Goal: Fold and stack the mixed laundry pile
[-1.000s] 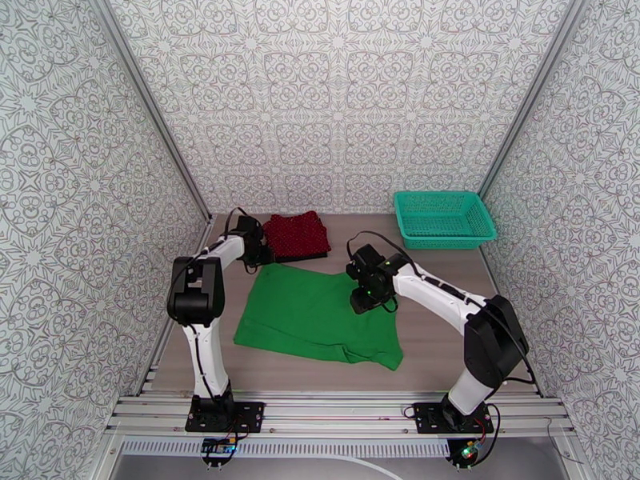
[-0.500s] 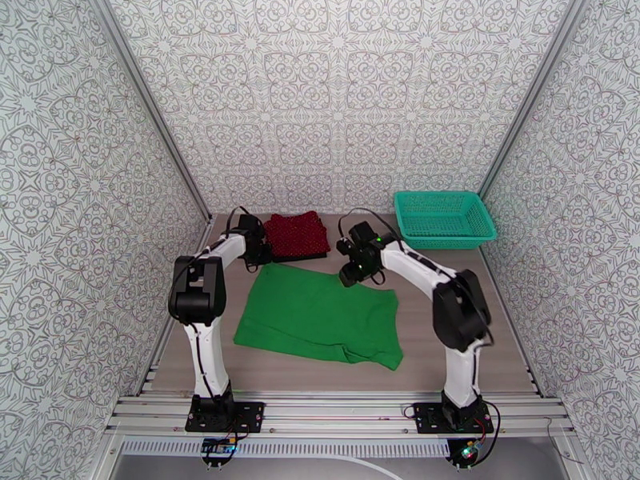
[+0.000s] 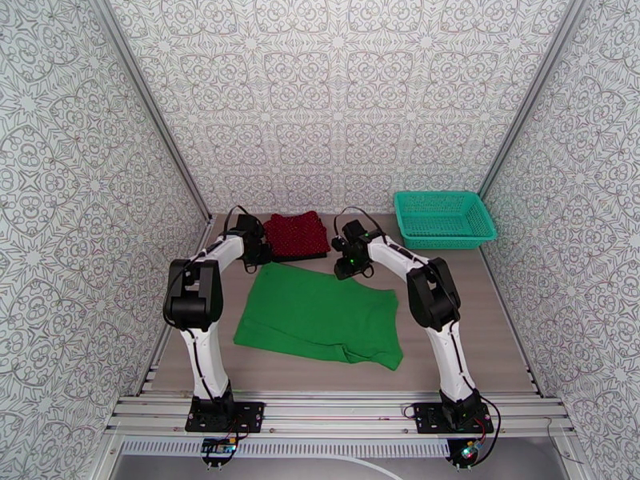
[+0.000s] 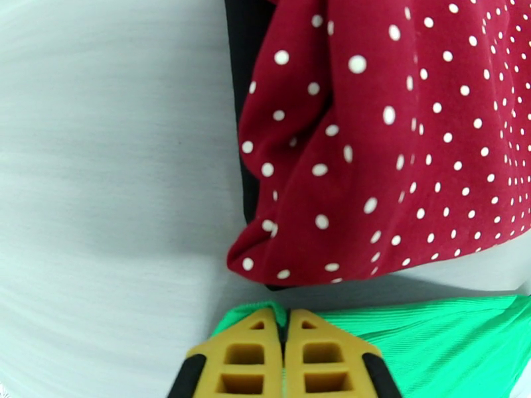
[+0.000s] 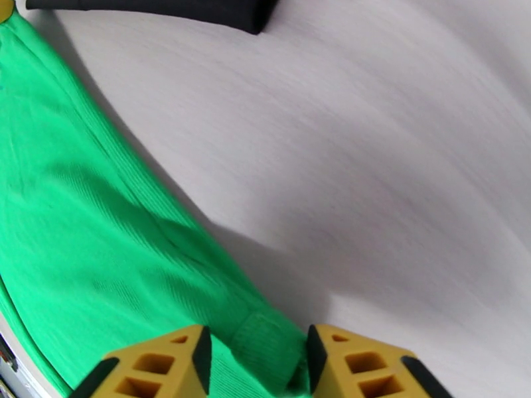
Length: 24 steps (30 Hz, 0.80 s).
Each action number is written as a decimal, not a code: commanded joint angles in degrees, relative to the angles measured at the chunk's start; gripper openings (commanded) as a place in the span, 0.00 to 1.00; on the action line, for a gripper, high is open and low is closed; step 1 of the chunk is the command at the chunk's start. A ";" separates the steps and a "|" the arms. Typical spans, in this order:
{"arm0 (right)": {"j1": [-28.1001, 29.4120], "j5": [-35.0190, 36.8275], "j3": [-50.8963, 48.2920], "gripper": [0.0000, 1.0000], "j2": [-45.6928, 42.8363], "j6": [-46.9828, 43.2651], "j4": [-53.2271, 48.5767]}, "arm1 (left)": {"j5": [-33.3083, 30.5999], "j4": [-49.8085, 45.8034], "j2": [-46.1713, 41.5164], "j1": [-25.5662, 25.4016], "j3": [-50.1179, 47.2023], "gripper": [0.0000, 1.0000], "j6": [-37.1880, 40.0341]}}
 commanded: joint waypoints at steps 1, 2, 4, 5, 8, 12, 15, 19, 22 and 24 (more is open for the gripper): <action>-0.29 -1.35 0.81 0.38 1.32 0.81 -0.74 | -0.23 0.88 -2.17 0.28 -0.46 0.00 -0.20; -0.38 -1.27 0.89 0.34 1.39 0.86 -0.71 | -0.23 0.79 -2.17 0.24 -0.33 0.00 -0.23; -0.41 -1.13 1.44 0.27 1.63 1.07 -0.54 | -0.07 0.80 -2.26 0.22 -0.33 0.00 -0.27; -0.45 -1.17 1.91 0.22 1.81 1.08 -0.57 | -0.16 0.77 -2.32 0.30 -0.33 0.00 -0.25; -0.49 -0.68 2.38 0.08 1.68 0.86 -0.33 | 0.05 0.79 -2.89 0.31 -0.58 0.00 -0.61; -0.49 0.21 0.95 0.00 -0.30 0.29 0.54 | -0.03 1.66 -4.66 0.49 -1.87 0.00 -1.03; -0.50 0.17 -2.20 0.00 -2.90 -0.04 2.29 | 0.12 2.06 -5.94 0.90 -2.82 0.00 -1.44; -0.46 -1.06 -7.86 0.00 -7.13 -0.27 6.29 | 0.70 3.23 -7.80 1.36 -4.72 0.00 -2.08; -0.45 -2.75 -13.44 0.00 -10.65 -0.20 10.73 | 0.83 4.15 -9.24 1.71 -6.48 0.00 -2.43; -0.37 -4.19 -17.28 0.00 -12.81 -0.17 13.74 | 1.08 4.88 -10.11 2.03 -7.82 0.00 -2.76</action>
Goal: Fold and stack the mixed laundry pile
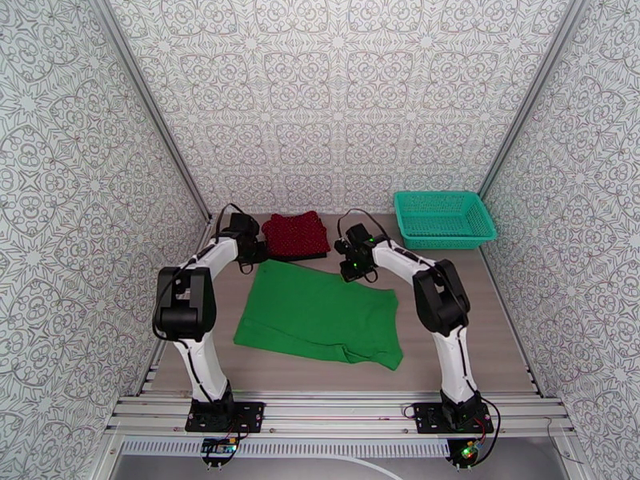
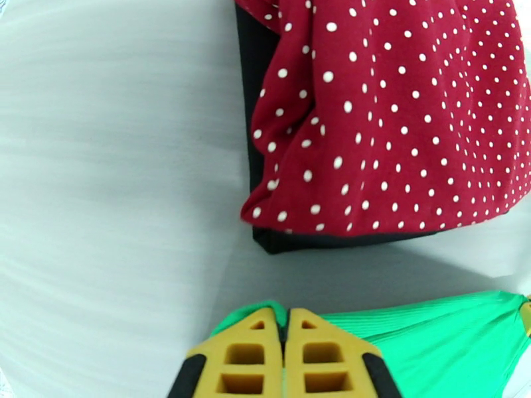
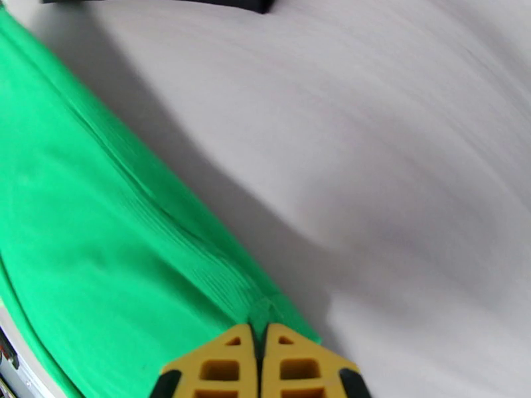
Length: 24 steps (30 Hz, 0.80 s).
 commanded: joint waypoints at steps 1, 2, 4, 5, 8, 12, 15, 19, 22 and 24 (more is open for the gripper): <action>-0.37 -2.90 -5.38 0.00 -4.82 -0.66 6.64 | 0.74 2.78 -2.54 1.02 -2.34 0.00 -1.47; -0.36 -3.49 -7.04 0.00 -5.71 -0.56 7.99 | 0.91 3.16 -2.94 1.15 -3.02 0.00 -1.65; -0.32 -4.53 -9.75 0.00 -7.27 -0.49 10.23 | 1.26 3.72 -3.54 1.42 -4.10 0.00 -2.01; -0.37 -5.10 -11.21 0.00 -8.02 -0.38 11.25 | 1.36 3.95 -3.96 1.48 -4.63 0.00 -2.20; -0.26 -6.66 -14.70 0.00 -10.06 0.06 13.86 | 1.36 4.56 -5.35 1.59 -6.47 0.00 -2.65; 0.18 -8.34 -19.18 0.00 -12.88 0.49 16.96 | 0.84 5.02 -8.09 1.63 -9.47 0.00 -3.68; 0.73 -8.95 -22.10 0.00 -14.57 0.61 18.53 | 0.28 5.30 -10.63 1.59 -12.41 0.00 -4.90; 1.77 -8.64 -25.01 0.00 -16.06 0.81 19.33 | -0.92 4.82 -13.48 1.45 -16.25 0.00 -6.34; 2.65 -7.91 -27.13 0.00 -16.89 1.07 19.77 | -2.12 3.60 -14.74 1.21 -18.51 0.00 -7.39; 3.19 -7.24 -28.63 0.02 -17.43 1.31 20.45 | -3.35 2.45 -15.22 0.89 -19.58 0.00 -7.93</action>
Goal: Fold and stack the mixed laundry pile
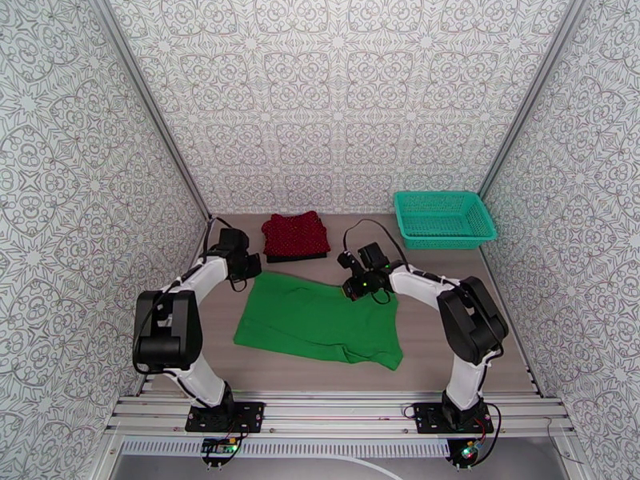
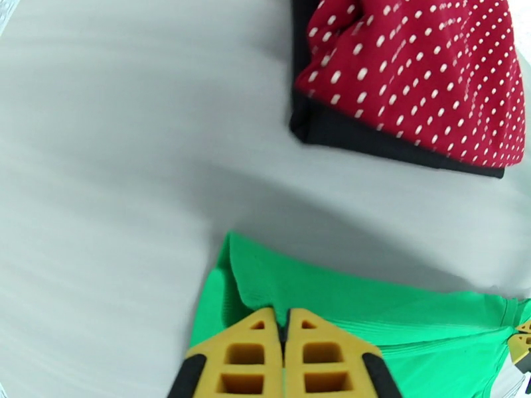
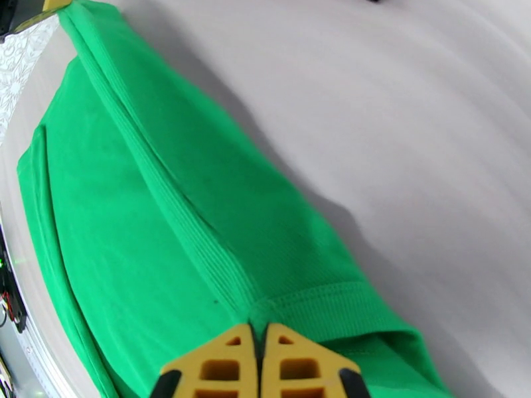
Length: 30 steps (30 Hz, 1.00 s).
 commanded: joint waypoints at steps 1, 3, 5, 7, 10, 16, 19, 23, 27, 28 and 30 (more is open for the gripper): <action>1.05 0.55 -2.89 0.02 -2.03 1.09 1.55 | -3.28 -2.02 -1.38 -0.37 -2.08 0.00 -2.18; 1.33 1.06 -4.20 0.06 -2.35 1.54 2.14 | -4.42 -3.07 -1.41 -0.69 -2.69 0.00 -2.64; 1.56 1.37 -5.26 0.10 -2.48 1.84 2.52 | -6.08 -4.15 -1.23 -1.25 -3.07 0.00 -3.09; 1.77 1.56 -6.13 0.14 -2.57 2.02 2.59 | -7.79 -5.41 -0.96 -1.65 -3.30 0.00 -3.49; 2.02 1.83 -7.34 0.23 -3.06 2.03 2.32 | -10.23 -7.28 -1.29 -1.93 -3.92 0.01 -4.31; 2.23 3.27 -9.60 0.35 -6.34 1.89 0.26 | -13.98 -11.90 -5.43 -3.03 -5.02 0.22 -6.32; 2.22 4.62 -9.94 0.37 -8.37 2.03 -1.90 | -14.54 -14.80 -7.97 -4.34 -5.09 0.45 -7.59; 2.31 4.71 -8.29 0.38 -10.53 2.92 -4.30 | -15.17 -17.64 -11.03 -6.51 -4.64 0.65 -9.22; 2.39 2.49 -3.67 0.31 -8.78 4.64 -5.10 | -14.76 -18.08 -12.03 -7.06 -2.63 0.58 -9.80; 2.39 1.96 -2.57 0.29 -7.74 5.15 -5.09 | -14.25 -17.79 -11.51 -7.02 -2.20 0.50 -9.78; 2.48 1.54 -0.01 0.25 -4.80 6.40 -5.10 | -12.57 -16.84 -9.41 -7.01 -1.18 0.28 -9.78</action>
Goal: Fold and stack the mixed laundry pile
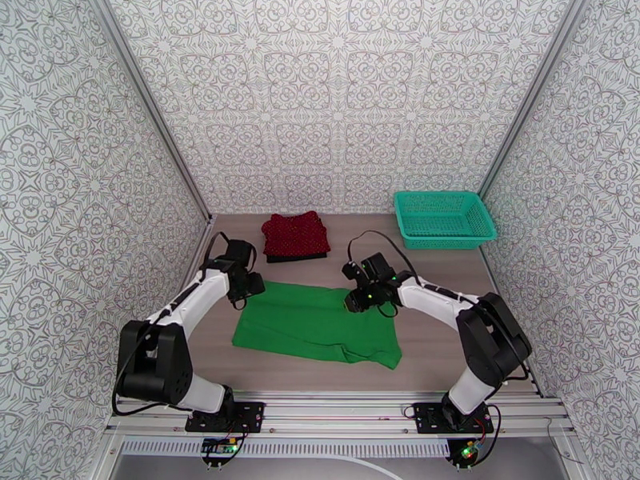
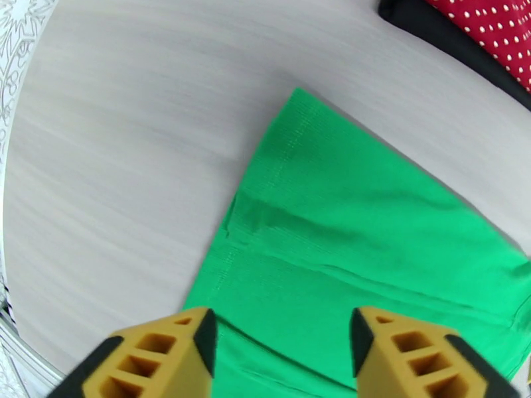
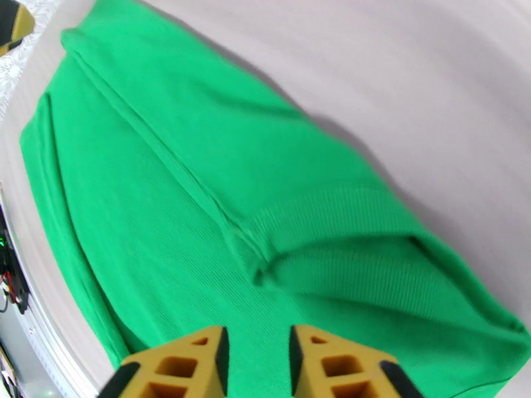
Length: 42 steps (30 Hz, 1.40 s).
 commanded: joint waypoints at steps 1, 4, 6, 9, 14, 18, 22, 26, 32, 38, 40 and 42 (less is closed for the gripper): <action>0.58 -1.33 4.87 0.24 4.59 2.94 -0.80 | 2.17 0.25 3.02 -0.12 2.68 0.19 -0.32; 0.88 -1.62 6.67 0.21 8.54 5.14 -0.42 | 3.87 2.21 7.25 -0.20 2.60 0.03 -0.83; 1.30 -1.82 6.76 0.20 10.47 6.27 0.09 | 4.02 3.55 9.31 -0.30 1.65 0.02 -1.60; 1.90 -1.07 6.21 0.20 12.56 7.07 -0.47 | 2.77 3.31 11.60 -0.21 0.53 0.01 -3.15; 2.03 2.50 4.63 0.20 14.03 8.48 -3.22 | 1.63 2.27 12.73 -0.01 -0.97 0.08 -5.20; 2.03 7.15 3.99 0.22 10.36 8.66 -5.71 | 2.82 3.14 9.53 -0.45 -1.17 0.15 -5.24; 2.02 13.16 4.13 0.34 3.24 8.25 -10.79 | 2.53 0.85 0.93 -1.20 1.17 0.48 -5.00; 1.94 18.78 1.80 0.39 -3.61 8.86 -16.25 | 0.93 -4.38 -7.79 -1.54 4.74 0.67 -4.03; 1.85 20.06 -4.13 0.42 -3.41 8.49 -16.72 | 1.10 -9.93 -13.12 -0.92 6.35 0.67 -3.30; 1.69 22.76 -1.67 0.42 6.40 7.43 -16.62 | 1.44 -9.47 -16.99 -0.64 4.25 0.67 -4.18; 1.68 22.69 -0.10 0.42 8.68 7.41 -17.47 | 1.39 -10.29 -18.04 -0.27 4.37 0.68 -4.21; 1.60 24.63 1.34 0.44 9.96 7.49 -19.23 | 1.82 -11.89 -19.09 -0.12 4.73 0.68 -4.27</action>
